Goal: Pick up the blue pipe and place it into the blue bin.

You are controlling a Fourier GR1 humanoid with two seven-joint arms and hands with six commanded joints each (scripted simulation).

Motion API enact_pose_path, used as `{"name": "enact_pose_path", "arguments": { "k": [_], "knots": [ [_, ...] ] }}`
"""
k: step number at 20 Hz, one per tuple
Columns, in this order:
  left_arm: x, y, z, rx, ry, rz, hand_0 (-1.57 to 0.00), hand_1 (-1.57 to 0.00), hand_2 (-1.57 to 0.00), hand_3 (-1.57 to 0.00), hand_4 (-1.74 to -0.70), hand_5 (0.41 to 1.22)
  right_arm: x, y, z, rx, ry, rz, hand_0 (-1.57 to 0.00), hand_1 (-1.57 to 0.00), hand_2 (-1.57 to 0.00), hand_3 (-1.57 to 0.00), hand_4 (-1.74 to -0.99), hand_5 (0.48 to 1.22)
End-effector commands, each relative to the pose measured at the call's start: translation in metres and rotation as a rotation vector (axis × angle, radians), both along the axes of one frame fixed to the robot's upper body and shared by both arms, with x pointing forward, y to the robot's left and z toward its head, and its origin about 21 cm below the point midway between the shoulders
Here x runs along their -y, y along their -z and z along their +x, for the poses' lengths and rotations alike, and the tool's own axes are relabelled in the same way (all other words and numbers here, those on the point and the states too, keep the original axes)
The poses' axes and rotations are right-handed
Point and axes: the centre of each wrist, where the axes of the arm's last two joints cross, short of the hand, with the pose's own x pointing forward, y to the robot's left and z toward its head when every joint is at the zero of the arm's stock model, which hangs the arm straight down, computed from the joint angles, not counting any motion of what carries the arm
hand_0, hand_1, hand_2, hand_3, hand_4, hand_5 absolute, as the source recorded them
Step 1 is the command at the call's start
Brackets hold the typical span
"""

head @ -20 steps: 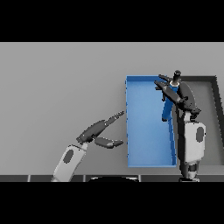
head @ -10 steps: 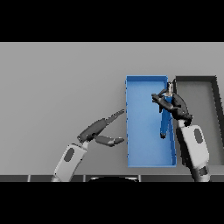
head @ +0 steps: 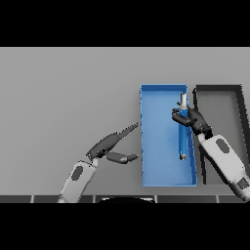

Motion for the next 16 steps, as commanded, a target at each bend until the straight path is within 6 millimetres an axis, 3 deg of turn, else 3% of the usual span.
{"name": "enact_pose_path", "arguments": {
  "k": [1,6,10,16],
  "knots": [
    [0.001,0.001,0.0,0.003,-0.001,0.002,0.0,0.0,0.0,0.0,-0.93,0.496,-0.002,-0.002,-0.002,-0.008,-0.041,-0.025,-0.23,-0.21,-0.21,-0.06,-1.233,0.913],
    [-0.001,-0.001,0.0,0.004,0.0,-0.008,0.0,0.0,0.0,0.0,-0.93,0.496,-0.003,-0.001,0.001,-0.045,-0.121,-0.113,-0.07,-0.07,-0.07,-0.02,-1.161,0.771],
    [-0.004,0.001,0.003,-0.003,0.0,0.002,0.0,0.0,0.0,0.0,-0.93,0.497,-0.004,-0.003,-0.005,-0.05,-0.15,-0.132,-0.03,-0.03,-0.03,-0.01,-1.099,0.725],
    [0.003,-0.01,0.007,0.009,-0.012,-0.001,0.0,0.0,0.0,0.0,-0.93,0.495,-0.007,-0.001,-0.003,-0.042,-0.195,-0.15,-0.02,-0.02,-0.02,0.0,-1.084,0.714]
  ]
}}
